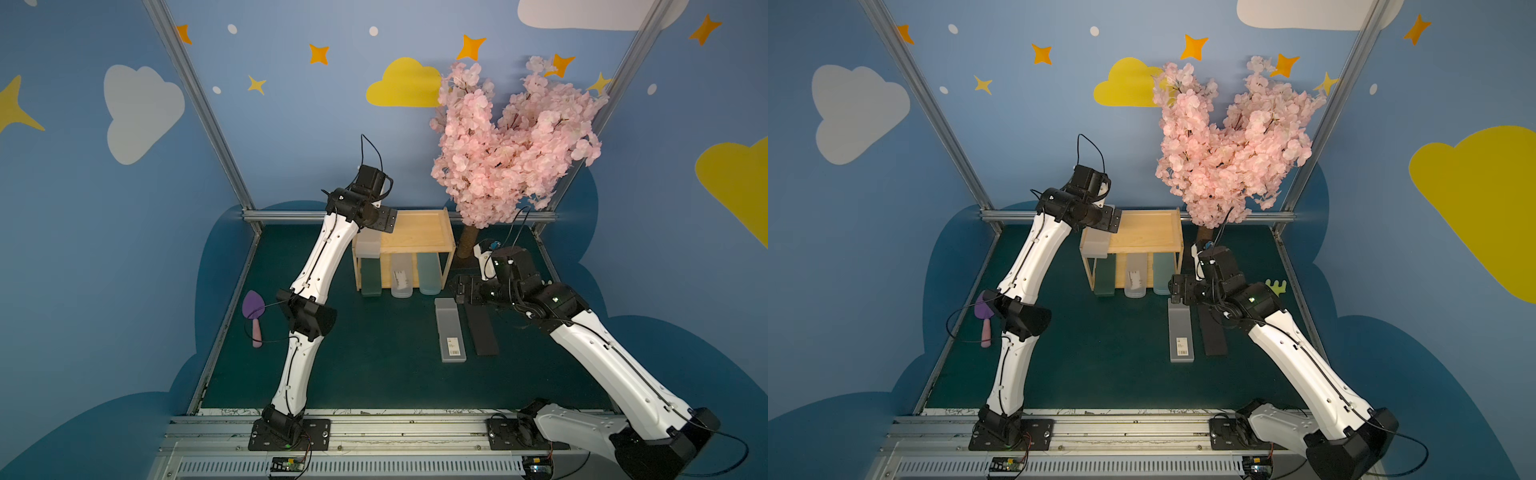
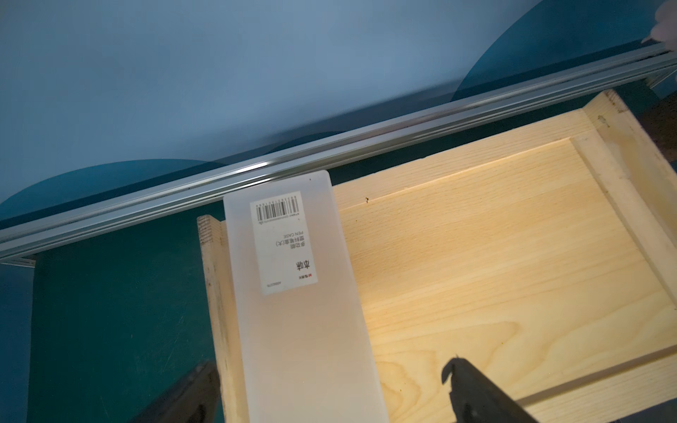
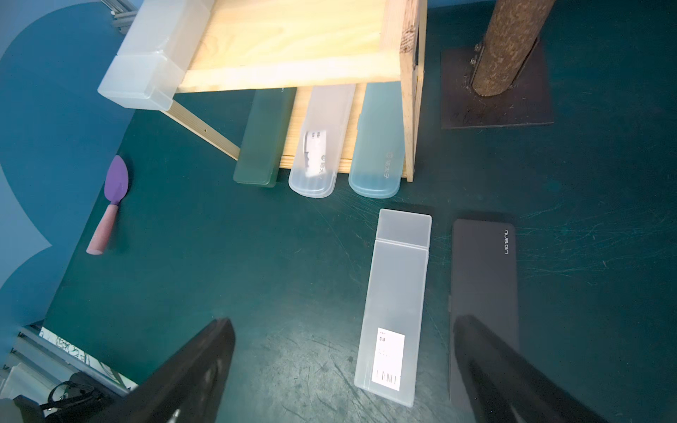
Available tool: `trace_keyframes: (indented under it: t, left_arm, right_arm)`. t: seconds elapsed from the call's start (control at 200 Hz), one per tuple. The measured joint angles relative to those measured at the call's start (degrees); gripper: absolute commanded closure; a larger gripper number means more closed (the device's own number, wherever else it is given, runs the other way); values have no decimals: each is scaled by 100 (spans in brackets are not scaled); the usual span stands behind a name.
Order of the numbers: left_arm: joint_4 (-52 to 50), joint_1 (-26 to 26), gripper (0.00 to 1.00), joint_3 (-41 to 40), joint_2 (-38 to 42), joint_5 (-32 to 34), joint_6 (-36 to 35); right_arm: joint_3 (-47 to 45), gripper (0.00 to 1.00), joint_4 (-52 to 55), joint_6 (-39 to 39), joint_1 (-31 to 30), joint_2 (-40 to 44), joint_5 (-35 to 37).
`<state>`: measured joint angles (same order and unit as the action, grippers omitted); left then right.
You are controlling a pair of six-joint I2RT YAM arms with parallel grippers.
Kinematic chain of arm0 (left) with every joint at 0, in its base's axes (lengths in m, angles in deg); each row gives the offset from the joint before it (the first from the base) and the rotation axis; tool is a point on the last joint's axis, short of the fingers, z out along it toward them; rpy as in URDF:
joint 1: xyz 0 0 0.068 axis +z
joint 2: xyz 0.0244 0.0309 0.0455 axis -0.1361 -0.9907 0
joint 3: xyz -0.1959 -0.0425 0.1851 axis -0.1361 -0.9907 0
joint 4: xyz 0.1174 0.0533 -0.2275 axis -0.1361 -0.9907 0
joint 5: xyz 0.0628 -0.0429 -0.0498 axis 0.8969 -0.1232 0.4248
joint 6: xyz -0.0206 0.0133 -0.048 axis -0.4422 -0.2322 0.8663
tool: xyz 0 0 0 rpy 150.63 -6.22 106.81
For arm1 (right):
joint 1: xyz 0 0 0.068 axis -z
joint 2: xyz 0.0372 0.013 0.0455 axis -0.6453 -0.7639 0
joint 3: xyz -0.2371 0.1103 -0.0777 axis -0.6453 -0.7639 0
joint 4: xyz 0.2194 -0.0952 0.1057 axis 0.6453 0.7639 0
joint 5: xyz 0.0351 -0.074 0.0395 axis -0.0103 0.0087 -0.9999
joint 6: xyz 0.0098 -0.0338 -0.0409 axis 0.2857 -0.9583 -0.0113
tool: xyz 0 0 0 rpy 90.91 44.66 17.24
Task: Remove the pencil cases from the shelf
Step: Pick up the pencil case from the shelf.
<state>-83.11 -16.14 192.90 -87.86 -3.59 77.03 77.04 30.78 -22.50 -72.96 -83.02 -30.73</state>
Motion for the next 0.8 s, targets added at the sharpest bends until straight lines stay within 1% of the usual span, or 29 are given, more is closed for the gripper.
trace_keyframes:
  t: [0.165, 0.446, 0.801]
  left_arm:
    - [-2, -26, 0, -2, -42, 70, 116]
    - [63, -63, 0, -7, -356, 236, 289]
    - [260, -44, 0, -83, -372, 398, 450]
  right_arm:
    - [-103, 2, -37, -2, 151, 0, -170]
    - [-188, 2, -55, -9, 334, 0, -378]
    - [-262, 2, -94, -22, 468, 0, -542]
